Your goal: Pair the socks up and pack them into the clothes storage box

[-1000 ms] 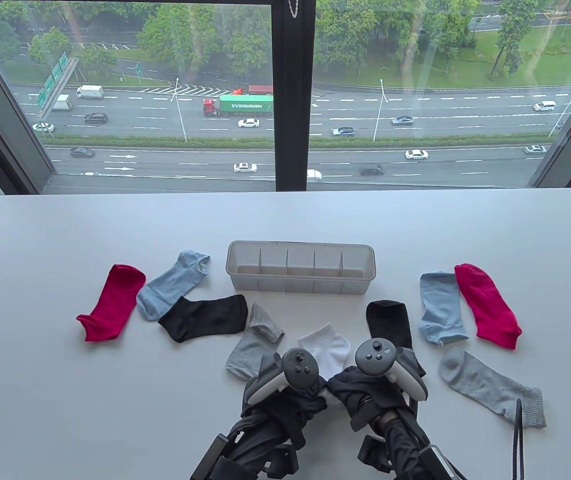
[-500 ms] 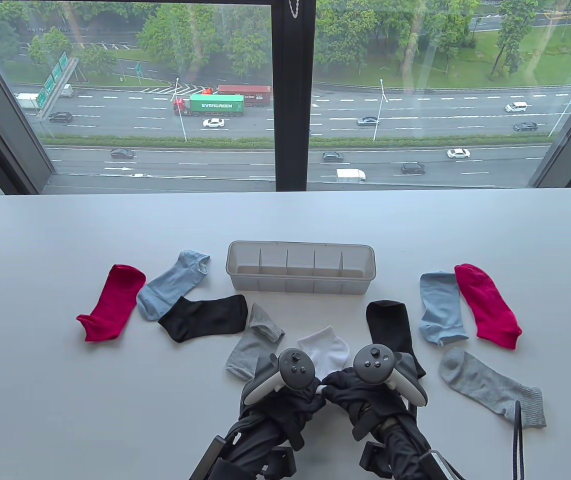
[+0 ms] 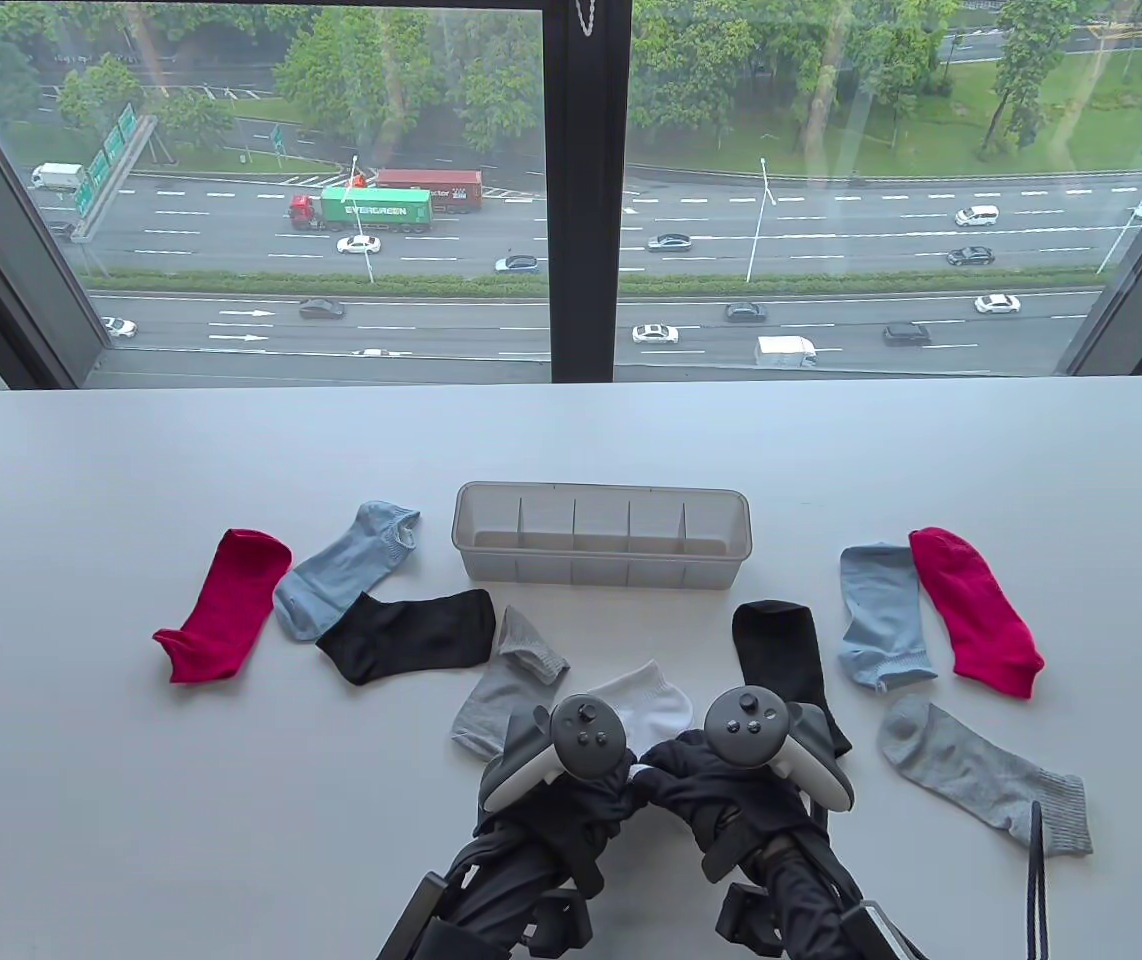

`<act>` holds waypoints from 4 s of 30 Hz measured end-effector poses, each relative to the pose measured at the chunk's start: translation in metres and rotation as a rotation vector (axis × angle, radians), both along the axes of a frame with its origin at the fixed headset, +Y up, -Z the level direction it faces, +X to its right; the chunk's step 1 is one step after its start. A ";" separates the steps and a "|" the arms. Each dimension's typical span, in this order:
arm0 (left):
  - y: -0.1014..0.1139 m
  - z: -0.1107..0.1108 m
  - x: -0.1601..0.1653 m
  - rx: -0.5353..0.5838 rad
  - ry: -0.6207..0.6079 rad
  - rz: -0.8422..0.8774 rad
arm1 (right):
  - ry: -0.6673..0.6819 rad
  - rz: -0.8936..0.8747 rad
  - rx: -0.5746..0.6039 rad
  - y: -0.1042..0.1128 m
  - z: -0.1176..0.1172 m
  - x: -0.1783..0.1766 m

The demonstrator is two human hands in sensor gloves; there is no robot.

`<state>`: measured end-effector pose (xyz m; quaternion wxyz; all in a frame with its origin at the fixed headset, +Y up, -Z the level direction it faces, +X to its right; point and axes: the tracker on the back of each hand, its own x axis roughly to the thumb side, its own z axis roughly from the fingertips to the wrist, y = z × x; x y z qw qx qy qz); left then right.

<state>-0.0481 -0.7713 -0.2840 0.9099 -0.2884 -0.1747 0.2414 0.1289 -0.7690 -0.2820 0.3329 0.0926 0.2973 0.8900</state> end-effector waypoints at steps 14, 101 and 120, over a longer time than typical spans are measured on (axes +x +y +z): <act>0.015 0.003 0.002 0.156 0.006 -0.024 | -0.012 -0.102 0.010 0.009 0.002 -0.001; 0.037 0.007 0.001 0.301 -0.002 -0.085 | -0.024 -0.179 0.171 0.021 0.001 0.004; 0.045 0.012 0.009 0.409 0.021 -0.160 | -0.132 -0.312 0.014 0.010 0.002 0.006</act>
